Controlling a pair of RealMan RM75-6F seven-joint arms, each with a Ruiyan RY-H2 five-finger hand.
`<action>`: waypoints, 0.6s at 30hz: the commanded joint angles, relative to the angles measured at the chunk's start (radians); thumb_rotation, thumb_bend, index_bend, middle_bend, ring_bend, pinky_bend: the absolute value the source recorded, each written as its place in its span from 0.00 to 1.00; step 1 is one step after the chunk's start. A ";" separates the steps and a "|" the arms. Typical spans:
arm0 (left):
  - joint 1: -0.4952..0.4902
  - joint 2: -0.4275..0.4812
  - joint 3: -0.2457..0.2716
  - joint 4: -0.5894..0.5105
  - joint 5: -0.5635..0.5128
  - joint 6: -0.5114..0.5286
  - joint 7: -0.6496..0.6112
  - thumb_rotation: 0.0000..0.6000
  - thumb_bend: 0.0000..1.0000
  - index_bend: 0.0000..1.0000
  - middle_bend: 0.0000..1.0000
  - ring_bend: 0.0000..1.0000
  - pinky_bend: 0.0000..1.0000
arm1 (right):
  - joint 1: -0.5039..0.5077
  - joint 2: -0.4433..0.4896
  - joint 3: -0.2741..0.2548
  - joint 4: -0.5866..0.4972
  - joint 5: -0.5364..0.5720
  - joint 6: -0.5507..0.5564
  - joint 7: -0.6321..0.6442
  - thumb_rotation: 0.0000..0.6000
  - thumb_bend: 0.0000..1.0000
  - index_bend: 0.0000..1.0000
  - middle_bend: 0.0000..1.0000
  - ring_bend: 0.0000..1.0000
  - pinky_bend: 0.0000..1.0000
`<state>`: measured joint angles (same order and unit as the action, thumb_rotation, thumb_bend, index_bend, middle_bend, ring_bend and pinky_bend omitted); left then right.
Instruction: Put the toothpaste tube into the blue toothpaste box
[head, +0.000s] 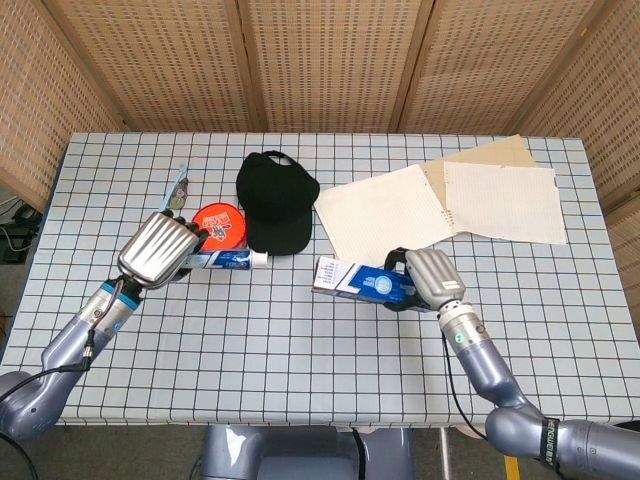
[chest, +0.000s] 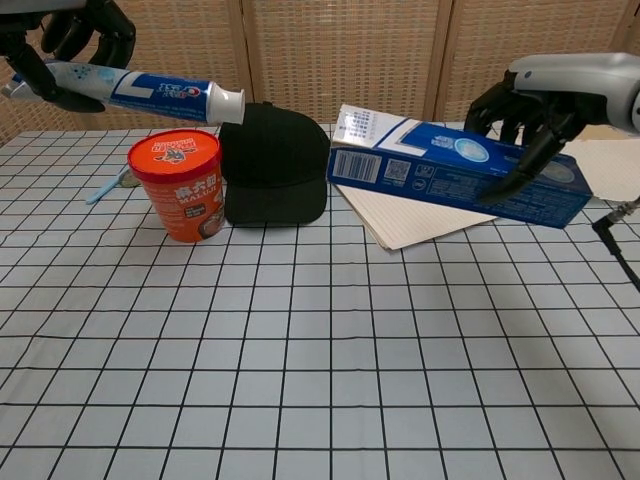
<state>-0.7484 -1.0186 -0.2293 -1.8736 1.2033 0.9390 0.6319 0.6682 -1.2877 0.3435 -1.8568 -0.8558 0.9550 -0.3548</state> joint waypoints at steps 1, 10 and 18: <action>-0.046 0.009 -0.013 0.003 -0.054 -0.043 0.036 1.00 0.56 0.86 0.61 0.62 0.56 | 0.022 0.005 0.011 0.008 0.020 -0.009 0.006 1.00 0.20 0.67 0.51 0.56 0.65; -0.171 -0.021 -0.021 0.028 -0.166 -0.108 0.134 1.00 0.56 0.86 0.62 0.62 0.56 | 0.076 0.006 0.017 0.045 0.076 -0.032 0.025 1.00 0.20 0.67 0.51 0.56 0.65; -0.250 -0.058 -0.018 0.033 -0.226 -0.110 0.181 1.00 0.56 0.86 0.62 0.62 0.56 | 0.091 0.026 0.012 0.054 0.094 -0.033 0.054 1.00 0.20 0.67 0.51 0.56 0.64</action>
<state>-0.9871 -1.0688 -0.2507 -1.8432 0.9872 0.8303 0.8033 0.7580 -1.2643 0.3569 -1.8042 -0.7633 0.9225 -0.3033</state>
